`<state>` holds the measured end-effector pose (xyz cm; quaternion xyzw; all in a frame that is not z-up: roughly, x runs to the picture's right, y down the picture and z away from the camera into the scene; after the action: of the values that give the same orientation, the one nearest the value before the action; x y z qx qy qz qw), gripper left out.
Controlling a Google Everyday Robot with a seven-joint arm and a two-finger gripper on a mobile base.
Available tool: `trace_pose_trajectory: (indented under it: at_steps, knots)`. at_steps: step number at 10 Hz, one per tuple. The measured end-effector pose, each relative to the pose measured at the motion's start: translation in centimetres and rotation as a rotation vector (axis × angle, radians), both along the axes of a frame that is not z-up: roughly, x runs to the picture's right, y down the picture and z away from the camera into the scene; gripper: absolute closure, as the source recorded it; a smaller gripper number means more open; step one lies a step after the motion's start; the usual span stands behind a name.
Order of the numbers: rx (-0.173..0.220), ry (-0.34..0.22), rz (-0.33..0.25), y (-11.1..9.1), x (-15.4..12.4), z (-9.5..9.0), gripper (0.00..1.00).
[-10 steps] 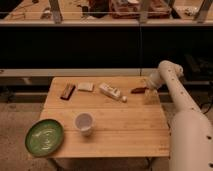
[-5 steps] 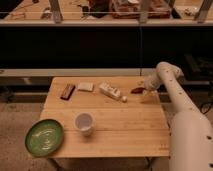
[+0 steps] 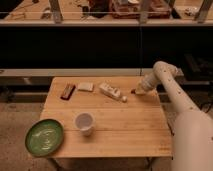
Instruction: Place the pepper in the ceramic cup
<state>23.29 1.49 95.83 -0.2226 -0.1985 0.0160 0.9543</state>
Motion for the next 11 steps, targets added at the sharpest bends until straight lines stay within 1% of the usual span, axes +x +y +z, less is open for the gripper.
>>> trace_pose_trajectory:
  at_steps: [2, 3, 4, 5, 6, 8, 11]
  knots:
    - [-0.005, 0.0, -0.01, -0.3, 0.0, 0.1, 0.78]
    - [-0.007, 0.013, -0.018, -0.8, 0.3, 0.2, 0.69]
    - [-0.017, 0.02, -0.018, -1.3, 0.7, 0.3, 0.57]
    - [-0.035, 0.014, -0.009, -1.5, 1.0, 0.6, 0.46]
    - [-0.044, 0.011, -0.002, -1.8, 1.3, 0.7, 0.35]
    - [-0.052, 0.01, 0.002, -1.9, 1.6, 0.7, 0.21]
    - [-0.053, 0.01, 0.001, -1.8, 1.7, 0.7, 0.2]
